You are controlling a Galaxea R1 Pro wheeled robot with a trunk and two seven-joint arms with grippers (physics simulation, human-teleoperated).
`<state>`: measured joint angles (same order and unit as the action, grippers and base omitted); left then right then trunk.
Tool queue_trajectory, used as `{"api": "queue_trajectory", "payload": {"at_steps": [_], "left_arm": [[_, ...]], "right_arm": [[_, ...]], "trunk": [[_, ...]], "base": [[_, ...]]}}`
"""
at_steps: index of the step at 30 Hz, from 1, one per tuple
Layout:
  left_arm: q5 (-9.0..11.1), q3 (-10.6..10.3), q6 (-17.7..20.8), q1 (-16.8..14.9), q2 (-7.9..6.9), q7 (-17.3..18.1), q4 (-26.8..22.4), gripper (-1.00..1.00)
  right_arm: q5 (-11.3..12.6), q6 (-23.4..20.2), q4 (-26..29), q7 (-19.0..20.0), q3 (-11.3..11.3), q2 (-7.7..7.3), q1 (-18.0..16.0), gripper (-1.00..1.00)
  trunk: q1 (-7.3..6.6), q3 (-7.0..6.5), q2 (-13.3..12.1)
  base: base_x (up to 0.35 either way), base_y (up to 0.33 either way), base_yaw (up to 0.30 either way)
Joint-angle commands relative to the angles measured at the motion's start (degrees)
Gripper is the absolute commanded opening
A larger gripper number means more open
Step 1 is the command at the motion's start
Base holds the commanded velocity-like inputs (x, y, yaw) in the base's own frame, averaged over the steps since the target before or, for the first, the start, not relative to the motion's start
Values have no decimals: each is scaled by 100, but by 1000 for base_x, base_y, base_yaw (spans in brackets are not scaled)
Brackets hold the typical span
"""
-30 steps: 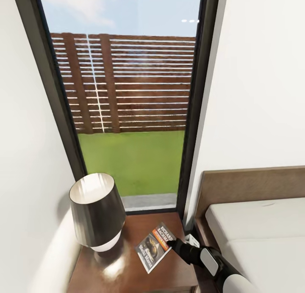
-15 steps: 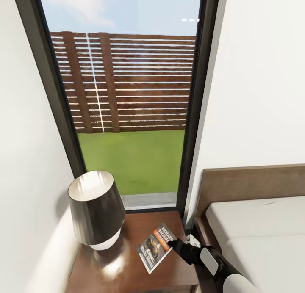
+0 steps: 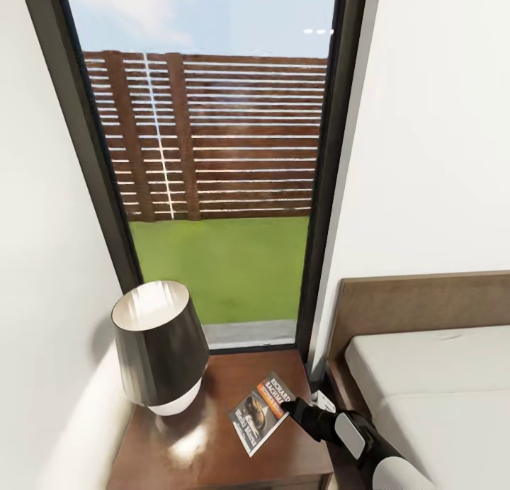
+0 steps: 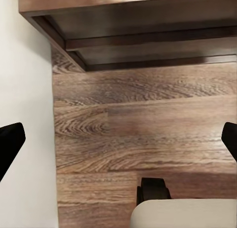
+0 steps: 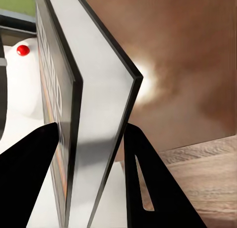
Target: In the bedroom, move the book from the bed onto either nightstand, and place the two sandals side by side next to the bed.
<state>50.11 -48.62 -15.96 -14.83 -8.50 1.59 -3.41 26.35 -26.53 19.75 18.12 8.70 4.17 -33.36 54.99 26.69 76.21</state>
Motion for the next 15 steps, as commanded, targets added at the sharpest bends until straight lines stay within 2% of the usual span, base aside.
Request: {"api": "queue_trajectory", "payload": {"at_steps": [1,15], "left_arm": [[60,-44,-12,-3,-2,17,-1,100],[52,-51,-18,-3,0,17,-1,100]], "right_arm": [[19,-45,8,1,41,4,-10,-100],[19,-45,-5,-9,57,-2,-92,-100]], "trunk": [[22,25,45],[330,276,606]], "base": [[0,0,0],[0,0,0]]}}
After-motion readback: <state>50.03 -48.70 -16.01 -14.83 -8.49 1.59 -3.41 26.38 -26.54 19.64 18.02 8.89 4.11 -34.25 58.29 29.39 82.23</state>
